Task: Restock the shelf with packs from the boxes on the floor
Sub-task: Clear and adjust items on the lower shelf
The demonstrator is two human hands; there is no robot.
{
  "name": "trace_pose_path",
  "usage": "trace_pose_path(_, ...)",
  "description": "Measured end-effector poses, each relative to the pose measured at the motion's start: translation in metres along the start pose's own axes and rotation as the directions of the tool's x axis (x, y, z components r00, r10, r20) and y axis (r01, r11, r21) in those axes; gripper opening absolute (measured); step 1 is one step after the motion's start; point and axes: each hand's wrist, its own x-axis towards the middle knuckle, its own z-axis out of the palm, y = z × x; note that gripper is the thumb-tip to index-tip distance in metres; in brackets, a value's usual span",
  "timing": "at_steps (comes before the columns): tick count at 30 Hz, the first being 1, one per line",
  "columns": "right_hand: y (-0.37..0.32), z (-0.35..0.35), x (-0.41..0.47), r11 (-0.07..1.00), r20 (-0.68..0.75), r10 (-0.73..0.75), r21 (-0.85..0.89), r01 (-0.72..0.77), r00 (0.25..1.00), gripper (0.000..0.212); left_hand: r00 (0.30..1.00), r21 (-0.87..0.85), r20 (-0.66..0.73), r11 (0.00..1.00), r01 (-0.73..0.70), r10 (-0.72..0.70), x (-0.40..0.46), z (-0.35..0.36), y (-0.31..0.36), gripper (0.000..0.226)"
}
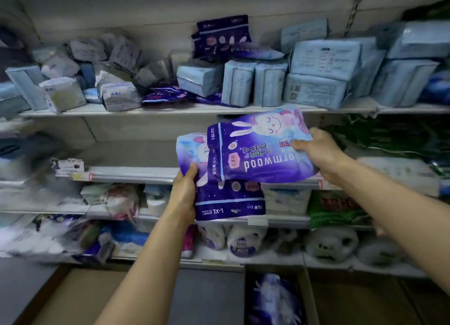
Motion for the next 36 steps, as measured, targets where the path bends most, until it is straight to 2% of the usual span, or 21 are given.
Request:
trace_pose_path(4,0.041,-0.041,-0.015,0.964,-0.051,-0.034,-0.266,0.019,0.998,0.014,0.996,0.245,-0.089,0.969,0.043,-0.022,-0.013,0.01,-0.04,0.016)
trace_pose_path(9,0.105,-0.068,-0.028,0.82,-0.009,0.015,-0.572,-0.017,1.0,0.027,0.996,0.5,-0.091,0.864,0.062,-0.018,-0.018,0.019,-0.115,0.03)
trace_pose_path(11,0.13,-0.066,-0.036,0.77,0.027,0.058,-0.637,-0.028,0.998,0.028,0.999,0.605,-0.04,0.795,0.045,-0.026,-0.019,0.024,-0.149,0.037)
trace_pose_path(14,0.16,-0.054,-0.049,0.687,0.039,0.17,-0.721,-0.09,0.985,0.018,0.998,0.669,0.032,0.743,0.025,-0.062,-0.032,0.045,-0.175,0.034)
trace_pose_path(17,0.182,-0.039,-0.049,0.664,0.039,0.263,-0.732,-0.152,0.964,0.026,0.992,0.755,0.014,0.652,0.07,-0.122,-0.039,0.063,-0.191,0.037)
trace_pose_path(18,0.187,-0.035,-0.048,0.674,0.038,0.283,-0.719,-0.17,0.958,0.034,0.986,0.752,0.01,0.651,0.103,-0.167,-0.038,0.066,-0.194,0.038)
trace_pose_path(20,0.194,-0.029,-0.044,0.686,0.018,0.342,-0.688,-0.237,0.939,0.049,0.942,0.666,0.028,0.709,0.232,-0.333,-0.037,0.072,-0.194,0.048)
trace_pose_path(22,0.195,-0.024,-0.042,0.671,-0.001,0.38,-0.687,-0.277,0.925,0.054,0.88,0.575,0.03,0.728,0.372,-0.474,-0.035,0.074,-0.187,0.057)
trace_pose_path(23,0.193,-0.022,-0.041,0.662,-0.007,0.376,-0.697,-0.274,0.927,0.052,0.873,0.556,0.021,0.731,0.396,-0.488,-0.034,0.073,-0.181,0.057)
trace_pose_path(27,0.171,-0.01,-0.035,0.695,0.039,0.284,-0.697,-0.178,0.958,0.04,0.876,0.339,0.004,0.824,0.453,-0.483,-0.024,0.059,-0.16,0.045)
trace_pose_path(29,0.158,0.0,-0.033,0.736,0.085,0.242,-0.665,-0.126,0.966,0.026,0.883,0.256,-0.003,0.854,0.454,-0.469,-0.02,0.051,-0.146,0.039)
trace_pose_path(32,0.138,0.017,-0.03,0.763,0.127,0.17,-0.645,-0.049,0.977,0.008,0.912,0.216,0.023,0.892,0.396,-0.41,-0.015,0.041,-0.124,0.034)
trace_pose_path(36,0.11,0.045,-0.027,0.845,0.164,0.085,-0.534,0.016,0.983,0.004,0.937,0.184,0.057,0.926,0.329,-0.344,-0.011,0.033,-0.094,0.028)
